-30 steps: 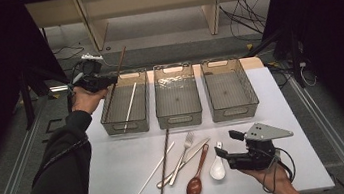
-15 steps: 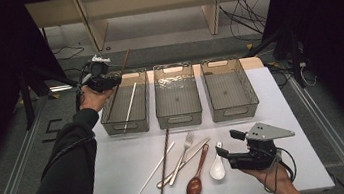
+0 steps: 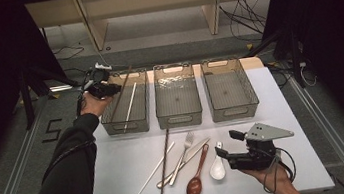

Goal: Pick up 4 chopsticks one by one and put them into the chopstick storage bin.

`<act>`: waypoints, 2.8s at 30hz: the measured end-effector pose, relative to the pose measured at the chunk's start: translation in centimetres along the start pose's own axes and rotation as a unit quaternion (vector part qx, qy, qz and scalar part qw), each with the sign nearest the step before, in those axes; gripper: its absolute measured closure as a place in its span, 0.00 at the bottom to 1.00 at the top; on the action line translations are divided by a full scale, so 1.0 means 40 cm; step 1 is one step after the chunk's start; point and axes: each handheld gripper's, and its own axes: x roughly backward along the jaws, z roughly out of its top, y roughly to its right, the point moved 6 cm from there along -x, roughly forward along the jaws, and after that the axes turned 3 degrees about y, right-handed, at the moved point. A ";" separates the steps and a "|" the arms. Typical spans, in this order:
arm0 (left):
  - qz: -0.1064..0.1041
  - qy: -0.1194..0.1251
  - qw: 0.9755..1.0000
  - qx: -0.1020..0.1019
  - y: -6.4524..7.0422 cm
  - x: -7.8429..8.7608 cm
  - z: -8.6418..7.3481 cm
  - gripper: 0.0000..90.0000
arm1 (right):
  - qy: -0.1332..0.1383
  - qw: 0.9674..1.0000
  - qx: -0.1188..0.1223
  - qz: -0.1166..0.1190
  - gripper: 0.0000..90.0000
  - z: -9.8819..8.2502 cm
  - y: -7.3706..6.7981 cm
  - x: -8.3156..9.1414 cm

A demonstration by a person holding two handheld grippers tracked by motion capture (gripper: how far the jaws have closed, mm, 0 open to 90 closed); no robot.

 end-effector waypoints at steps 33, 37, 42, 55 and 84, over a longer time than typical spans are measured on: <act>-0.093 -0.026 0.995 -0.008 0.251 0.217 -0.139 0.22 | 0.003 1.000 0.004 -0.006 0.31 0.004 -0.004 0.004; -0.097 -0.052 0.994 -0.019 0.281 0.212 -0.180 0.21 | 0.002 1.000 0.007 -0.004 0.31 0.004 -0.004 0.004; -0.103 -0.084 0.991 -0.023 0.316 0.202 -0.232 0.22 | 0.003 1.000 0.008 -0.004 0.31 0.004 -0.006 0.004; -0.117 -0.132 0.984 -0.033 0.417 0.182 -0.306 0.22 | 0.002 1.000 0.010 -0.004 0.31 0.003 -0.007 0.002; -0.117 -0.211 0.967 -0.076 0.517 0.081 -0.387 0.35 | -0.002 1.000 0.010 -0.005 0.31 0.001 -0.008 0.000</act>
